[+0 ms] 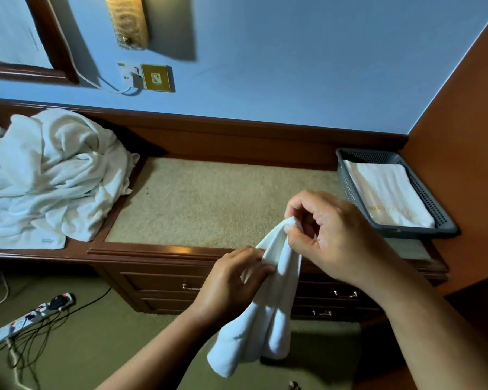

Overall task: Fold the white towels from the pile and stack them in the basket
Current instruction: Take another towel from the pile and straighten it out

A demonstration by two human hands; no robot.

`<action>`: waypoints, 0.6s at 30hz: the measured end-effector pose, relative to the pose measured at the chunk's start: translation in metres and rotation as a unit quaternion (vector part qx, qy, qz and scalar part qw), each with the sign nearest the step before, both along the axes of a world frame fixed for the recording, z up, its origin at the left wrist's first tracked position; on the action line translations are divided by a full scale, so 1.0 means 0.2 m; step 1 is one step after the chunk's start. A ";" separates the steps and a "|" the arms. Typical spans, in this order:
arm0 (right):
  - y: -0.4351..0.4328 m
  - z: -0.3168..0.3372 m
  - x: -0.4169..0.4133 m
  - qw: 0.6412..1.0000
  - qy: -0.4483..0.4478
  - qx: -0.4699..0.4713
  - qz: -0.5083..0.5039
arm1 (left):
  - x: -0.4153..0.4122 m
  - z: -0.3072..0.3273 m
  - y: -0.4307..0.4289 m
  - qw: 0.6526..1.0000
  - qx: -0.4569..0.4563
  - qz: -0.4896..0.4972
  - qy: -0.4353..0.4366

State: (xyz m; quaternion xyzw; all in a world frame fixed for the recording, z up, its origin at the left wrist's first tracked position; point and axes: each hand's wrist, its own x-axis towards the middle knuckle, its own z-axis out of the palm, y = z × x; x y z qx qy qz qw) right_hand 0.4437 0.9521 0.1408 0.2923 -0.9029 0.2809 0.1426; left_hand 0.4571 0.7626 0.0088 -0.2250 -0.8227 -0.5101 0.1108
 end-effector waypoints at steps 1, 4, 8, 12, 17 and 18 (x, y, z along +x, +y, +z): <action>0.01 0.05 -0.03 1.000 0.007 0.002 -0.004 | -0.03 0.00 -0.03 1.000 -0.026 0.001 0.000; 0.04 0.19 -0.11 0.999 0.005 0.031 -0.026 | -0.13 0.08 -0.09 0.999 -0.041 0.026 -0.004; 0.09 0.38 -0.25 0.982 0.014 0.167 -0.092 | -0.32 0.50 -0.12 0.997 0.008 0.050 0.061; 0.09 0.67 -0.38 0.937 0.095 0.299 -0.155 | -0.46 0.98 -0.13 0.986 -0.046 0.049 0.154; 0.06 1.05 -0.38 0.948 0.189 0.190 -0.172 | -0.47 1.28 -0.16 0.970 -0.149 0.014 0.194; 0.04 1.09 -0.35 0.958 0.183 0.152 -0.159 | -0.46 1.28 -0.17 0.968 -0.157 0.000 0.197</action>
